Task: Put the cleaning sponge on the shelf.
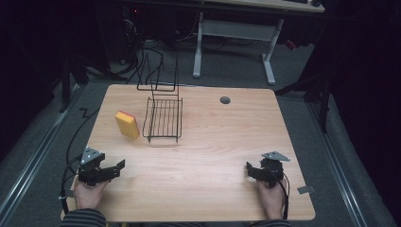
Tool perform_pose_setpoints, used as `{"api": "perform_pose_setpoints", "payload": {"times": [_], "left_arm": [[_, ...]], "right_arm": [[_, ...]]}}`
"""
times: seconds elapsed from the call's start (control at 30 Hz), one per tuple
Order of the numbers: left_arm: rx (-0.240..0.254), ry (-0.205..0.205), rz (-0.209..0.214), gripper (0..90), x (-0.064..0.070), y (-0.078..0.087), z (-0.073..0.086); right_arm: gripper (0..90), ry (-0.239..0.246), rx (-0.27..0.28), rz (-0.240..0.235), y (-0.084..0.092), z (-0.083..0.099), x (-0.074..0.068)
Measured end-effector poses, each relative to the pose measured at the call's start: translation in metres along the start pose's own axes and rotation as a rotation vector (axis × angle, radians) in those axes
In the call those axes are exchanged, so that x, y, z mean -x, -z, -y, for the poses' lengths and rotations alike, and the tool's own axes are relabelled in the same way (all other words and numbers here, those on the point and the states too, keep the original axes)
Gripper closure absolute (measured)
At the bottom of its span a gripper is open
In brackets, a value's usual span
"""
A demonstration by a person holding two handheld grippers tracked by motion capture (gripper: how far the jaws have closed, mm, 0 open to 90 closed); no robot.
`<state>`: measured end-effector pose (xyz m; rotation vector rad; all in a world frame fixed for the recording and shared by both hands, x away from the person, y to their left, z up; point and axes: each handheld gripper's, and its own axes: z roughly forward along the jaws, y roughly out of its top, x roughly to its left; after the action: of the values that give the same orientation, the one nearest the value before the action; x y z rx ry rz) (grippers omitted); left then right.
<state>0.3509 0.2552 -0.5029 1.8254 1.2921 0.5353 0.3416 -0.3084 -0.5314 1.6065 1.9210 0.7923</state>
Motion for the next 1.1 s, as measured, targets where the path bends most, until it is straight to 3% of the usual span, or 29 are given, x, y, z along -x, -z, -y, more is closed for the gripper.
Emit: {"api": "perform_pose_setpoints", "payload": {"times": [0.23,0.43,0.67,0.93,1.1], "left_arm": [[0.030,-0.015,-0.007,14.3,0.001,0.003,-0.011],[0.028,-0.016,-0.009,13.8,0.001,0.002,-0.017],[0.028,0.005,-0.008,9.1,-0.001,0.000,-0.028],[0.043,-0.015,-0.034,3.9,-0.002,-0.002,-0.040],[0.053,-0.005,-0.035,0.1,-0.002,-0.005,-0.043]], "right_arm": [[19.5,0.000,0.000,0.000,0.000,0.000,0.000],[19.5,0.003,0.001,0.000,0.000,0.000,0.000],[19.5,0.003,0.001,0.000,0.000,0.000,0.000],[19.5,0.002,0.000,0.001,0.000,0.000,0.000],[19.5,0.002,0.000,0.001,0.000,0.000,0.000]]}}
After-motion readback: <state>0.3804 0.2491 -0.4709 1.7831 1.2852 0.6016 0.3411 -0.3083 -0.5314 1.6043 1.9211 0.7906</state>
